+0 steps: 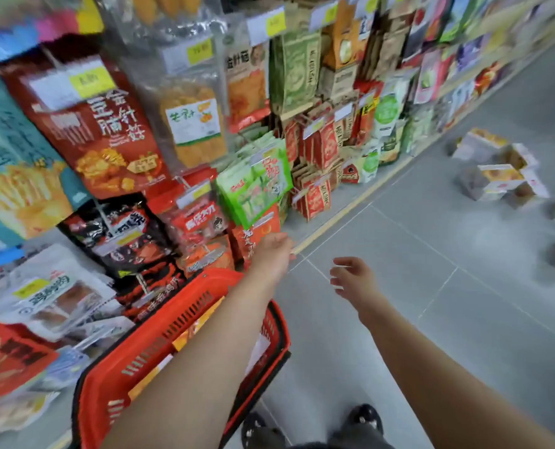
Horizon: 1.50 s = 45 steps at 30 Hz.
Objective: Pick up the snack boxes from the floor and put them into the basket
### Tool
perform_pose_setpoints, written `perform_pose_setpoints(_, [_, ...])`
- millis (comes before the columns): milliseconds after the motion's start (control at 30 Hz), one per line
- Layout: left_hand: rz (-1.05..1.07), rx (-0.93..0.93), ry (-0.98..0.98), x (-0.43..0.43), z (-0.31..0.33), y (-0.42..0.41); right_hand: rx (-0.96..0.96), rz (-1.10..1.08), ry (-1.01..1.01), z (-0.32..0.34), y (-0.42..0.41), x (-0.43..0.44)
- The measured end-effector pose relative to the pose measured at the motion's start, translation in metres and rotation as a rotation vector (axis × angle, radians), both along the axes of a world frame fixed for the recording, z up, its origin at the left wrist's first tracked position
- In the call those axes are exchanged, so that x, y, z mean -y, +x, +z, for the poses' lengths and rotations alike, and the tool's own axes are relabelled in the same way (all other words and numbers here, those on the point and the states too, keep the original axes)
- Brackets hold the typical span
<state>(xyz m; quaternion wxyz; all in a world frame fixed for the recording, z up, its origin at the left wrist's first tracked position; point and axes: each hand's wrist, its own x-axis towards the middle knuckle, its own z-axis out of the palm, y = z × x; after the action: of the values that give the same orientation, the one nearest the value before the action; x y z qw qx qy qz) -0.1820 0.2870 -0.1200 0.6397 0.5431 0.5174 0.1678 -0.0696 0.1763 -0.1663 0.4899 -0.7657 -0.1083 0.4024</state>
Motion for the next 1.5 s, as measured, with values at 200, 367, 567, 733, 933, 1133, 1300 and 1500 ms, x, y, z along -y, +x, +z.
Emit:
perform_pose_setpoints(200, [-0.153, 0.085, 0.132, 0.049, 0.041, 0.111, 0.086, -0.185, 0.154, 0.043, 0.091, 0.068])
perform_pose_setpoints(367, [-0.245, 0.142, 0.137, 0.110, 0.053, 0.210, 0.040, -0.361, 0.263, 0.064, 0.171, 0.128])
perform_pose_setpoints(567, [-0.262, 0.197, 0.100, 0.161, 0.050, 0.294, 0.072, -0.449, 0.302, 0.075, 0.252, 0.186])
perform_pose_setpoints(733, [-0.303, 0.179, 0.071, 0.172, 0.044, 0.355, 0.034, -0.555, 0.299, 0.065, 0.307, 0.210])
perform_pose_setpoints(933, [-0.363, 0.205, 0.017, 0.164, 0.033, 0.454, 0.066, -0.622, 0.282, 0.058, 0.391, 0.207])
perform_pose_setpoints(1133, [-0.409, 0.189, 0.024, 0.117, 0.031, 0.573, 0.084, -0.668, 0.260, 0.052, 0.499, 0.171])
perform_pose_setpoints(1300, [-0.471, 0.129, 0.030, 0.091, 0.018, 0.654, 0.027, -0.781, 0.256, 0.041, 0.567, 0.155])
perform_pose_setpoints(1500, [-0.545, 0.090, -0.014, 0.096, 0.008, 0.758, -0.008, -0.893, 0.220, 0.022, 0.662, 0.166])
